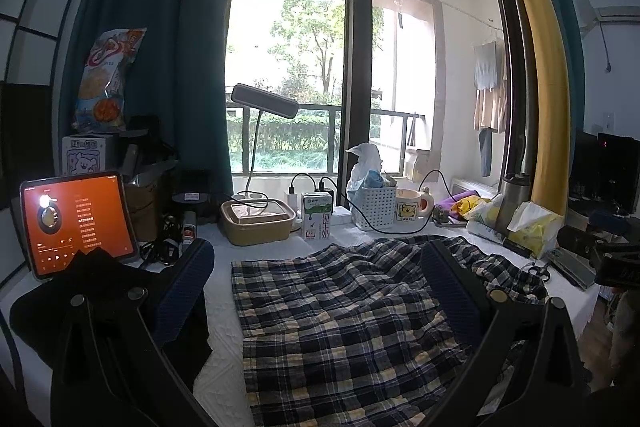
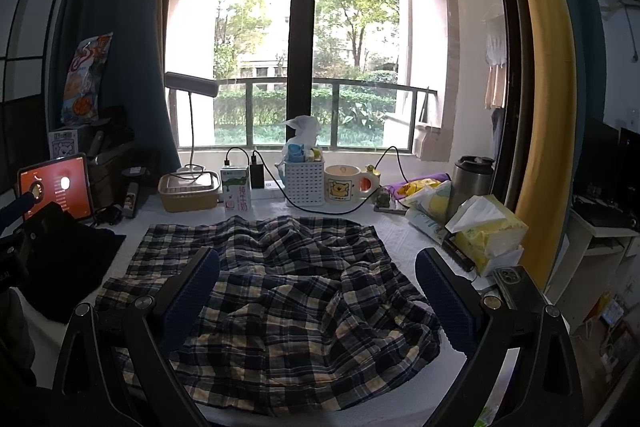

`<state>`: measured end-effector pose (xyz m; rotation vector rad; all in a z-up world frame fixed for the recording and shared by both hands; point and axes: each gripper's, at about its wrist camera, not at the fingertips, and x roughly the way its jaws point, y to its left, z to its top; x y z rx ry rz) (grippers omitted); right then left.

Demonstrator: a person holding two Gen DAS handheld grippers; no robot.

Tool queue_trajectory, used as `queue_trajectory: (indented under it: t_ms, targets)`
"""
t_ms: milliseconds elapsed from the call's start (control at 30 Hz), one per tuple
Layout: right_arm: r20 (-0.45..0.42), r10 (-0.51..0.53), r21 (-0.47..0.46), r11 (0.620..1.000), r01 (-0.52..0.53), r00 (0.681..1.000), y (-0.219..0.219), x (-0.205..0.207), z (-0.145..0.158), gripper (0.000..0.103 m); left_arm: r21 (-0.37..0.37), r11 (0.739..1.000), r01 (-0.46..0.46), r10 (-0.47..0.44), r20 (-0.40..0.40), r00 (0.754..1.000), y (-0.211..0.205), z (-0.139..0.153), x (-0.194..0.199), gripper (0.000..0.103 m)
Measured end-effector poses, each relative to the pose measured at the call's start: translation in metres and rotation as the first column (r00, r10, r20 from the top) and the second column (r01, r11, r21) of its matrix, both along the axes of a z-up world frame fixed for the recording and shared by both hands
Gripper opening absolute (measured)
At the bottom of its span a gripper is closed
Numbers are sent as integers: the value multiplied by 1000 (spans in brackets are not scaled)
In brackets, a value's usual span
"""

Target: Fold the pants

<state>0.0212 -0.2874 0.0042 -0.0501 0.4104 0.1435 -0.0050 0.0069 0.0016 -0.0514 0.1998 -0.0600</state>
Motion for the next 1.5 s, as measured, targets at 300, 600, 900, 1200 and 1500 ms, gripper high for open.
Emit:
queue_trajectory:
  t_ms: [300,600,900,1200,1500]
  targets:
    - [-2,4,0,1000,-4,1000,2,0,0,99,-1,1000,0,0,1,1000,0,0,-1,102]
    - [-28,21,1,1000,-21,999,5,11,-7,99,8,1000,-9,9,3,1000,3,2,3,102]
    - [-73,74,-12,997,-75,995,-1,57,-12,99,69,997,-23,27,-56,998,6,-7,45,102]
    - [-198,63,13,998,-62,978,-20,136,-41,99,86,994,-62,82,-251,965,29,-37,138,102]
    - [-300,57,73,997,-37,952,-38,220,-60,99,99,993,-64,103,-464,880,47,-76,217,102]
